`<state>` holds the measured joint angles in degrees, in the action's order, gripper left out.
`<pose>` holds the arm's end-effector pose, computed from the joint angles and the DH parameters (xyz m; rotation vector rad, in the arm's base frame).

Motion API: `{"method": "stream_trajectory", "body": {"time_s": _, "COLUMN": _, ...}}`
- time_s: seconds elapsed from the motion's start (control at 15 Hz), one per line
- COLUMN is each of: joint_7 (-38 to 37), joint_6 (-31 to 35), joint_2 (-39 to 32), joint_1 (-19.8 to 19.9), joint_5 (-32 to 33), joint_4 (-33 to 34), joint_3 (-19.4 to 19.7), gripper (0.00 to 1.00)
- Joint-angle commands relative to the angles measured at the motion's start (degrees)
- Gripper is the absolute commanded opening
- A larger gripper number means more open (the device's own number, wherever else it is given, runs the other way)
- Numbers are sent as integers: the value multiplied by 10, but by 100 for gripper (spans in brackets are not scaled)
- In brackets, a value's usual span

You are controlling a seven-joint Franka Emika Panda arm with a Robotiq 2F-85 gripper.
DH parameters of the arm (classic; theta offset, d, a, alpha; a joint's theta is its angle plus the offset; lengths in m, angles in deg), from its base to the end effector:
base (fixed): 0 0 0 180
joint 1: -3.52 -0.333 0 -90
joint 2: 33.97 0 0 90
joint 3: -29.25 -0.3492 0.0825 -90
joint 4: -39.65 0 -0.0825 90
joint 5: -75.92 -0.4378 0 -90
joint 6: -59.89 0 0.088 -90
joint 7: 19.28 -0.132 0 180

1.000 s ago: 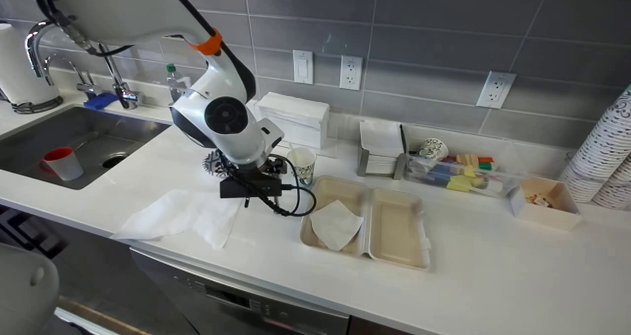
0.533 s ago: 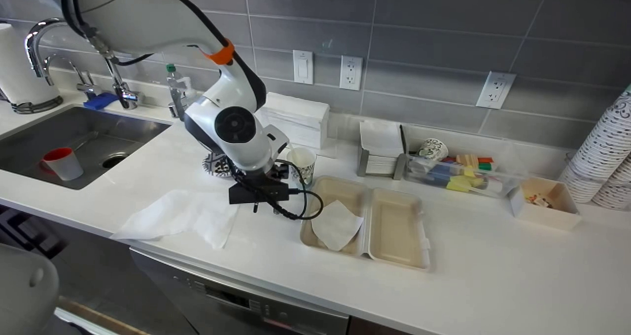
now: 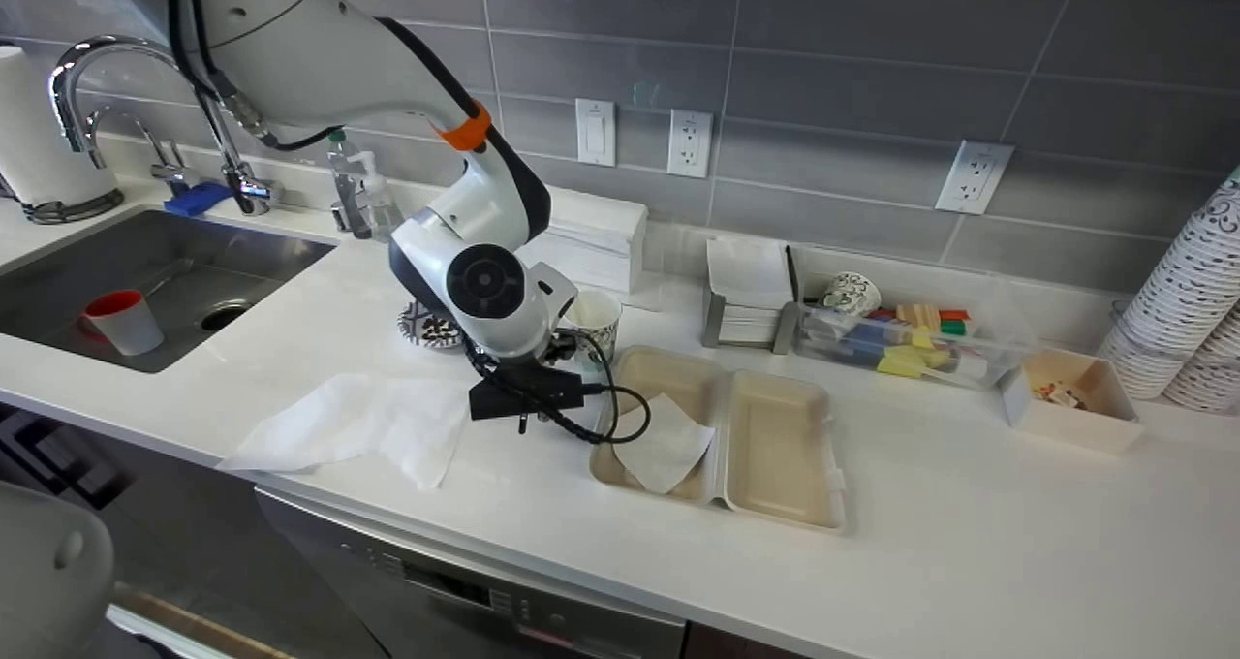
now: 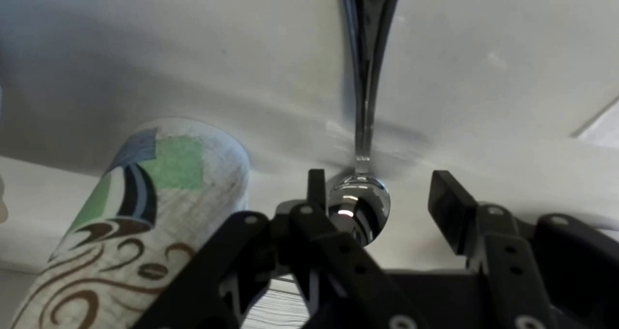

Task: Use the spoon to transfer some contents from the plate into the cup

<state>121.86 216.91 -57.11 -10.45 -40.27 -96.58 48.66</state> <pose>0.4871 -0.0906 0.1061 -2.8445 -0.6867 -0.8834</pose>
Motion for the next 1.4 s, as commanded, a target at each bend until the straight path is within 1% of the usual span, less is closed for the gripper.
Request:
{"method": "stream_trajectory", "body": {"time_s": 0.0, "joint_7": 57, "joint_6": -31, "joint_2": -25, "joint_1": 5, "joint_5": -36, "joint_4": 10, "joint_3": 9, "gripper": 53}}
{"method": "stream_trajectory", "body": {"time_s": 0.07, "joint_7": 63, "joint_6": -37, "joint_2": -26, "joint_1": 5, "joint_5": -38, "joint_4": 9, "joint_3": 10, "gripper": 46}}
{"method": "stream_trajectory", "body": {"time_s": 0.13, "joint_7": 68, "joint_6": -41, "joint_2": -29, "joint_1": 6, "joint_5": -40, "joint_4": 9, "joint_3": 11, "gripper": 43}}
{"method": "stream_trajectory", "body": {"time_s": 0.2, "joint_7": 72, "joint_6": -41, "joint_2": -31, "joint_1": 6, "joint_5": -41, "joint_4": 9, "joint_3": 12, "gripper": 30}}
{"method": "stream_trajectory", "body": {"time_s": 0.27, "joint_7": 75, "joint_6": -39, "joint_2": -31, "joint_1": 6, "joint_5": -42, "joint_4": 9, "joint_3": 13, "gripper": 26}}
{"method": "stream_trajectory", "body": {"time_s": 0.33, "joint_7": 76, "joint_6": -38, "joint_2": -28, "joint_1": 5, "joint_5": -41, "joint_4": 7, "joint_3": 13, "gripper": 16}}
{"method": "stream_trajectory", "body": {"time_s": 0.47, "joint_7": 76, "joint_6": -38, "joint_2": -22, "joint_1": 4, "joint_5": -40, "joint_4": 4, "joint_3": 13, "gripper": 1}}
{"method": "stream_trajectory", "body": {"time_s": 0.53, "joint_7": 73, "joint_6": -37, "joint_2": -18, "joint_1": 4, "joint_5": -36, "joint_4": 1, "joint_3": 13, "gripper": 0}}
{"method": "stream_trajectory", "body": {"time_s": 0.67, "joint_7": 61, "joint_6": -34, "joint_2": -14, "joint_1": 4, "joint_5": -31, "joint_4": -3, "joint_3": 10, "gripper": 1}}
{"method": "stream_trajectory", "body": {"time_s": 0.93, "joint_7": 58, "joint_6": -9, "joint_2": 25, "joint_1": -10, "joint_5": -27, "joint_4": -25, "joint_3": 8, "gripper": 2}}
{"method": "stream_trajectory", "body": {"time_s": 1.07, "joint_7": 56, "joint_6": 10, "joint_2": 66, "joint_1": -23, "joint_5": -18, "joint_4": -43, "joint_3": 5, "gripper": 2}}
{"method": "stream_trajectory", "body": {"time_s": 1.33, "joint_7": 88, "joint_6": 78, "joint_2": 140, "joint_1": -66, "joint_5": -36, "joint_4": -68, "joint_3": -9, "gripper": 2}}
